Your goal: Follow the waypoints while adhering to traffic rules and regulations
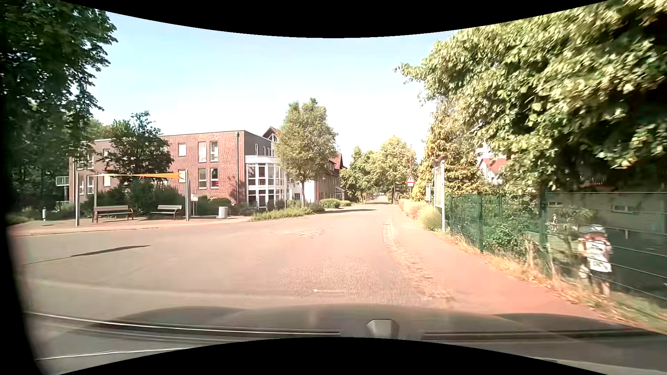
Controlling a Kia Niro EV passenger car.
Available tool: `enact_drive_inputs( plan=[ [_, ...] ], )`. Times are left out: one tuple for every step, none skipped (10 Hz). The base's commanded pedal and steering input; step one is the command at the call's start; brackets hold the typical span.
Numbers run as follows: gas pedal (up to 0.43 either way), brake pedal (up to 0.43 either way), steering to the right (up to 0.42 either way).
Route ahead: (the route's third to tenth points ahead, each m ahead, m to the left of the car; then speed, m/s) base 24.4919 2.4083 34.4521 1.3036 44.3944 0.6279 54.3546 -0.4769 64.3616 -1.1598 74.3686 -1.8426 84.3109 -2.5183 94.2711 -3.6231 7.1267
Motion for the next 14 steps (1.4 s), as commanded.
enact_drive_inputs(
  plan=[
    [0.059, 0.006, 0.012],
    [0.059, 0.006, 0.012],
    [0.059, 0.006, 0.012],
    [0.059, 0.006, 0.012],
    [0.059, 0.006, 0.012],
    [0.059, 0.006, 0.018],
    [0.059, 0.006, 0.024],
    [0.067, 0.006, 0.024],
    [0.067, 0.006, 0.022],
    [0.067, 0.006, 0.022],
    [0.067, 0.006, 0.021],
    [0.067, 0.006, 0.021],
    [0.067, 0.006, 0.022],
    [0.067, 0.006, 0.020]
  ],
)
